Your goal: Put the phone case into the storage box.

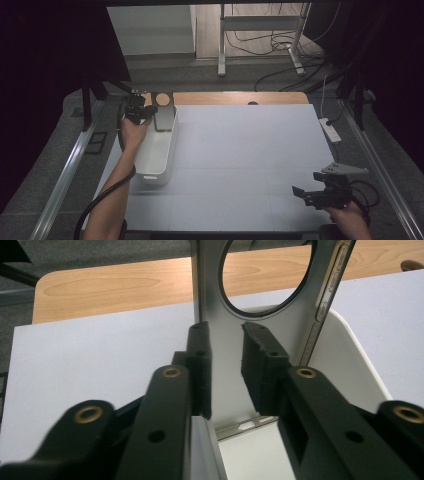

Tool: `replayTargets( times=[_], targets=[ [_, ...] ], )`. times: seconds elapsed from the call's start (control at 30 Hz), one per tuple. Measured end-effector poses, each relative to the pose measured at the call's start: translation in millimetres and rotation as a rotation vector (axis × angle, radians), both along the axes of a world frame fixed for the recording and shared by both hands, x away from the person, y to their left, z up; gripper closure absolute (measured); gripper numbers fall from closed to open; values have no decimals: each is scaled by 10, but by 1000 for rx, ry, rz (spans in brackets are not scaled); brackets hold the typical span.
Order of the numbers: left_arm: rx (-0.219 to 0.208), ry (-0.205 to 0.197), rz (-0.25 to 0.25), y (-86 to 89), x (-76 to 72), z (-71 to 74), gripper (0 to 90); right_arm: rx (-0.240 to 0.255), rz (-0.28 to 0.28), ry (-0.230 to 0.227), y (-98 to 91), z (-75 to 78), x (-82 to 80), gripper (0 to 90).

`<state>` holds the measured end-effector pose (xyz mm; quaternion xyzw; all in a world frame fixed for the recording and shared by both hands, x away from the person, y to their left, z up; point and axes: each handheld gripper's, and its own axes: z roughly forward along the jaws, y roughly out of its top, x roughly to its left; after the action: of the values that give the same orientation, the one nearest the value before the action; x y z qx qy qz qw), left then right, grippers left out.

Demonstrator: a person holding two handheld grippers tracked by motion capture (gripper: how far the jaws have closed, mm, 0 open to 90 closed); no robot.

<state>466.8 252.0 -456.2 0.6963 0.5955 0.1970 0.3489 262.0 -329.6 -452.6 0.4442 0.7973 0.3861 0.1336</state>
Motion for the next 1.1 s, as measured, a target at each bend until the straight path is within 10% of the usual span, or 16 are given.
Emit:
replayTargets(
  times=[1.1],
  targets=[
    [-76,-26,-97,94,-59,23,242,-5,-7,1,4,0,0,29]
  ],
)
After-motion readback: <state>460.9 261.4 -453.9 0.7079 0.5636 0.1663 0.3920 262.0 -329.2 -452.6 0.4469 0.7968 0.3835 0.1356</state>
